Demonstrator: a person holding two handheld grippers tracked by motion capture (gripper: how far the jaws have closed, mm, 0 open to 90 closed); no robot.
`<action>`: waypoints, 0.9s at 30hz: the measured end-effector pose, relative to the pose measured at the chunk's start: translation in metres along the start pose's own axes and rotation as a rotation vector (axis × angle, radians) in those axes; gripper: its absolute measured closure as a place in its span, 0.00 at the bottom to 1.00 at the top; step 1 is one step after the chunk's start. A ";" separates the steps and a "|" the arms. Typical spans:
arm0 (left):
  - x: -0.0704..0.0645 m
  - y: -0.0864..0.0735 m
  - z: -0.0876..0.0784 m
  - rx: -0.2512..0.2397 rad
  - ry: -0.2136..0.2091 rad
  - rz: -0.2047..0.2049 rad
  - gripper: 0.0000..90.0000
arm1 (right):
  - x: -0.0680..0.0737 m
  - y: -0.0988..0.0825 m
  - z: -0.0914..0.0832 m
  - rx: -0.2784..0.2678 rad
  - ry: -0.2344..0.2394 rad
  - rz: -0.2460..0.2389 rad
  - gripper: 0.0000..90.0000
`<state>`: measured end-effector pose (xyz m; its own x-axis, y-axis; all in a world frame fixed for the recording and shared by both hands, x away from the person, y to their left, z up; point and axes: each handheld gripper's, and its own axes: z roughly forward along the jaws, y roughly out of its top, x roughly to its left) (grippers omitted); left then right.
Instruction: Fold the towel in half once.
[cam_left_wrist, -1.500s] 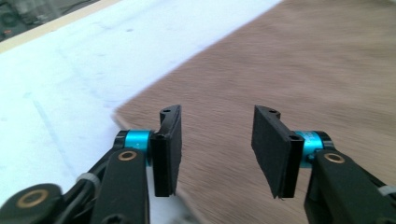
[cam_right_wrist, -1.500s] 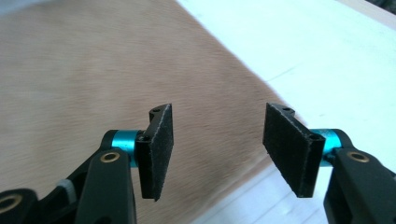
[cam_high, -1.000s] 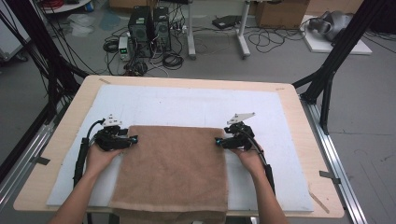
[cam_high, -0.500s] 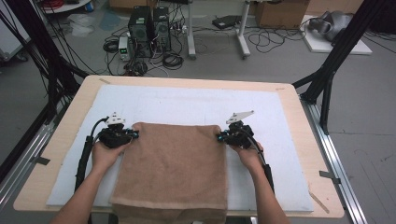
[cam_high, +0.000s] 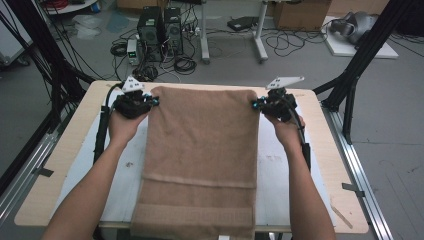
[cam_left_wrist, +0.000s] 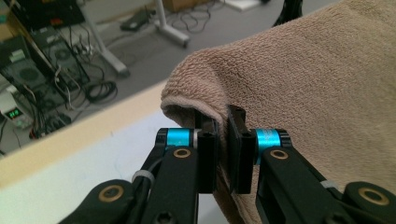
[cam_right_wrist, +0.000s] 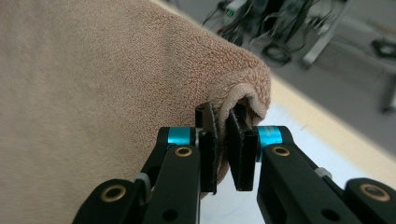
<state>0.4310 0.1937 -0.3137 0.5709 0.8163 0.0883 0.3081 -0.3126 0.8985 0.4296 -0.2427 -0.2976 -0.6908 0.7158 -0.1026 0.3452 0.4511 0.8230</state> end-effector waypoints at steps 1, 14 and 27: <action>0.002 0.004 0.001 -0.007 0.004 0.001 0.93 | -0.004 0.005 -0.002 -0.007 -0.004 0.002 0.93; 0.017 -0.056 -0.002 0.134 -0.008 -0.045 0.59 | -0.001 -0.039 0.013 0.061 0.030 0.067 0.55; -0.015 -0.103 -0.029 0.129 -0.117 0.011 0.52 | 0.047 -0.076 0.009 0.044 0.137 0.028 0.50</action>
<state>0.3685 0.2280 -0.3954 0.6569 0.7529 0.0409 0.3922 -0.3875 0.8343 0.3770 -0.2382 -0.3701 -0.7597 0.6503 0.0001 0.3911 0.4568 0.7990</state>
